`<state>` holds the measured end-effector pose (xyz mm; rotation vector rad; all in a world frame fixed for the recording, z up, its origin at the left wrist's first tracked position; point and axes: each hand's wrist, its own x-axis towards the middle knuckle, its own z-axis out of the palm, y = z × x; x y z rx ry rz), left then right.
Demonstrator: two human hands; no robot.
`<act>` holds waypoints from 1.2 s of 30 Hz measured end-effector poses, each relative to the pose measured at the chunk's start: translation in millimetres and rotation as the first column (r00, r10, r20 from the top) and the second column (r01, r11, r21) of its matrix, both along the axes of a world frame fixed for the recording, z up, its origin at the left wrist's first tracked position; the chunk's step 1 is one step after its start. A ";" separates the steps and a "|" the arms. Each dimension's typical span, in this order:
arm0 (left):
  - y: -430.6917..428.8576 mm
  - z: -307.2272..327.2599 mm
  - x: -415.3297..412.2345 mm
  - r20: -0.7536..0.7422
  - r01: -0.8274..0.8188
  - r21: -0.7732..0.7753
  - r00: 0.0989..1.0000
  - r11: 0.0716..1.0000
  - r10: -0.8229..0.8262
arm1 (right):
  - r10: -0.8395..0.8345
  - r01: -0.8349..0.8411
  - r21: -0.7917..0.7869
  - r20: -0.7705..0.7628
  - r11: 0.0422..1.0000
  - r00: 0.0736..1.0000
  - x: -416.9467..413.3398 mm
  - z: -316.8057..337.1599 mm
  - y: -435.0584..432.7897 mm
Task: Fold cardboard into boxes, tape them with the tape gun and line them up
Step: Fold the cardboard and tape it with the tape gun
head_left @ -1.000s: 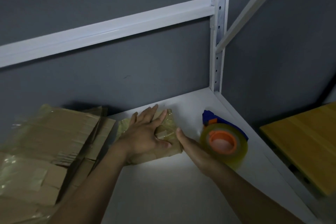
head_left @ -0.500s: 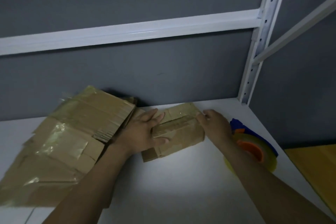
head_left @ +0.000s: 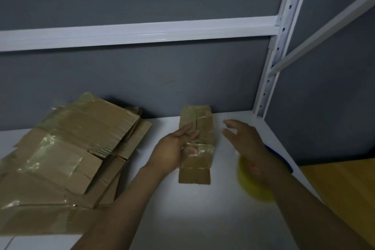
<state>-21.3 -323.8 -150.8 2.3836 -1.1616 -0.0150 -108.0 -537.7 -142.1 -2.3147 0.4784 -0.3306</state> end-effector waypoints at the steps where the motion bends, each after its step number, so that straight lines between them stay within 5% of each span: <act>1: -5.5 -1.8 0.2 0.050 -0.021 0.047 0.999 0.999 0.018 | -0.075 0.075 -0.025 0.000 0.997 0.997 -15.5 -6.9 -12.2; 5: -23.4 -3.6 -0.5 0.212 -0.144 0.102 0.970 0.984 0.120 | -0.246 0.205 -0.176 -0.263 0.963 0.933 -67.4 -34.3 -50.5; 7: -30.5 -4.4 -2.3 0.407 -0.188 0.013 0.898 0.982 0.167 | -0.224 0.171 -0.176 -0.349 0.969 0.910 -77.9 -42.2 -57.9; 9: -36.9 -10.3 0.0 0.579 -0.203 -0.115 0.782 0.972 0.232 | -0.230 0.166 -0.217 -0.312 0.962 0.922 -81.2 -42.6 -59.4; 13: -51.4 -12.2 -18.3 0.589 0.007 -0.319 0.785 0.948 0.193 | -0.266 0.231 -0.186 -0.189 0.955 0.945 -84.1 -33.8 -52.1; 15: -60.2 -4.6 -41.8 0.486 0.087 -0.371 0.866 0.924 0.114 | -0.268 0.263 -0.099 -0.045 0.960 0.962 -84.2 -26.9 -43.2; 17: -69.5 4.6 -61.9 0.093 0.026 -0.352 0.996 0.936 0.007 | -0.288 0.289 0.012 0.126 0.957 0.949 -82.6 -11.5 -30.5; 19: -76.4 10.3 -69.5 -0.302 -0.082 -0.289 0.953 0.954 -0.010 | -0.304 0.289 0.094 0.272 0.953 0.913 -79.2 7.6 -22.4; 21: -77.0 17.2 -68.4 -0.514 -0.186 -0.376 0.857 0.908 -0.037 | -0.241 0.191 0.172 0.344 0.966 0.908 -74.6 25.0 -21.4; 25: -62.4 31.0 -66.7 -0.565 -0.204 -0.604 0.791 0.771 -0.233 | 0.067 -0.212 0.363 0.373 0.907 0.925 -61.7 41.5 -31.1; 27: -56.5 39.1 -63.5 -0.523 -0.155 -0.612 0.815 0.776 -0.250 | 0.170 -0.326 0.324 0.427 0.888 0.888 -56.3 44.5 -29.7; 30: -50.6 58.6 -55.2 -0.555 -0.305 -0.570 0.827 0.763 -0.085 | 0.249 -0.367 0.204 0.445 0.908 0.860 -52.4 46.3 -26.4; 34: -47.8 90.4 -43.7 -0.773 -0.523 -0.584 0.591 0.620 -0.230 | 0.300 -0.326 0.007 0.369 0.945 0.880 -48.8 42.2 -29.1; 36: -47.7 97.8 -38.2 -0.787 -0.556 -0.579 0.571 0.596 -0.233 | 0.306 -0.308 -0.055 0.373 0.950 0.876 -48.7 42.6 -31.8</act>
